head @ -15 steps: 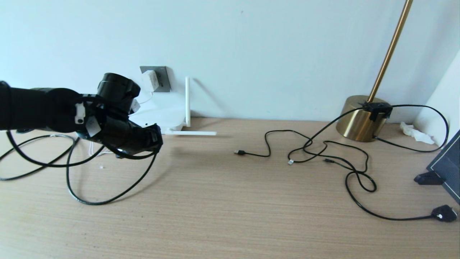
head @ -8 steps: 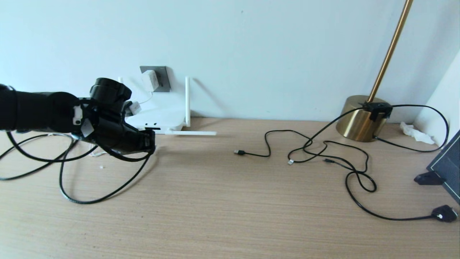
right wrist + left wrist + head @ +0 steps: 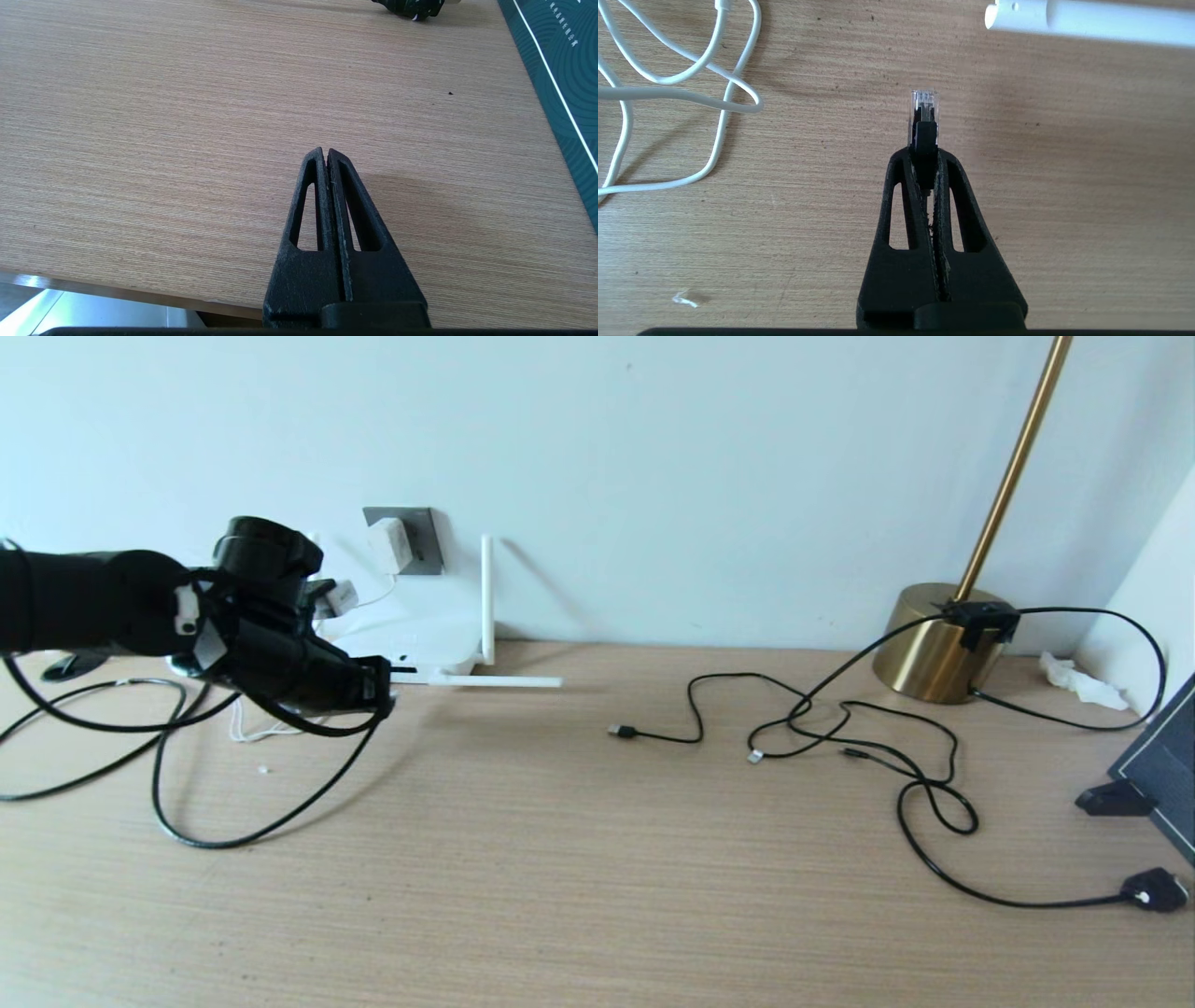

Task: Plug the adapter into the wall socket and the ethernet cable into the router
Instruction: Plug cable into router interface

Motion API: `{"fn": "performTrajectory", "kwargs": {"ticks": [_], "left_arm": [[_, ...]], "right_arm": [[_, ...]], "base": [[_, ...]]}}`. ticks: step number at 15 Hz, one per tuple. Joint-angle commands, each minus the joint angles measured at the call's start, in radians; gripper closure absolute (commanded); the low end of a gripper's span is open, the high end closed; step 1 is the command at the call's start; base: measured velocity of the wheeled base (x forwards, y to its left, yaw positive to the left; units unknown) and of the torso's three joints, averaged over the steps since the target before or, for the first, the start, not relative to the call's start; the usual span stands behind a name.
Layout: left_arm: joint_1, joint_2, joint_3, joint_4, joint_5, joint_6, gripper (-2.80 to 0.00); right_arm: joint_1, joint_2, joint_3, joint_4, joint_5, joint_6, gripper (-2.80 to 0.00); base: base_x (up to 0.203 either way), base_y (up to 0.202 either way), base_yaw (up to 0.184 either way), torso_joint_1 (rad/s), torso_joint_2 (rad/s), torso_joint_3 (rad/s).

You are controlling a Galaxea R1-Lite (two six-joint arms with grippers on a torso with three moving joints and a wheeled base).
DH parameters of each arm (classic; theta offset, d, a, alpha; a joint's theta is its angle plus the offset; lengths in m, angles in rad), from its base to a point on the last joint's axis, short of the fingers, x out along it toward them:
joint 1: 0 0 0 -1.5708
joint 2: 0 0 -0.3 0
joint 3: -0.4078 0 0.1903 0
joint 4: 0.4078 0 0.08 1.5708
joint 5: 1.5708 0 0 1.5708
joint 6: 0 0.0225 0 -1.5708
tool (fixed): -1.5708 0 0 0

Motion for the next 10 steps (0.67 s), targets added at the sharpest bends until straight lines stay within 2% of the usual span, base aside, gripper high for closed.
{"fn": "performTrajectory", "kwargs": {"ticks": [1, 4, 10], "left_arm": [[0.0, 0.009, -0.042, 0.045, 0.002, 0.031, 0.0], [-0.001, 0.027, -0.098, 0.099, 0.006, 0.058, 0.0], [-0.001, 0.081, -0.153, 0.103, 0.006, 0.057, 0.0]], "right_arm": [[0.0, 0.0, -0.001, 0.002, 0.0, 0.0, 0.0], [0.0, 0.0, 0.001, 0.002, 0.001, 0.0, 0.0], [0.0, 0.0, -0.001, 0.002, 0.001, 0.0, 0.0]], "base": [[0.0, 0.0, 0.0, 0.0, 0.0, 0.0], [0.0, 0.0, 0.0, 0.0, 0.0, 0.0], [0.0, 0.0, 0.0, 0.0, 0.0, 0.0]]}}
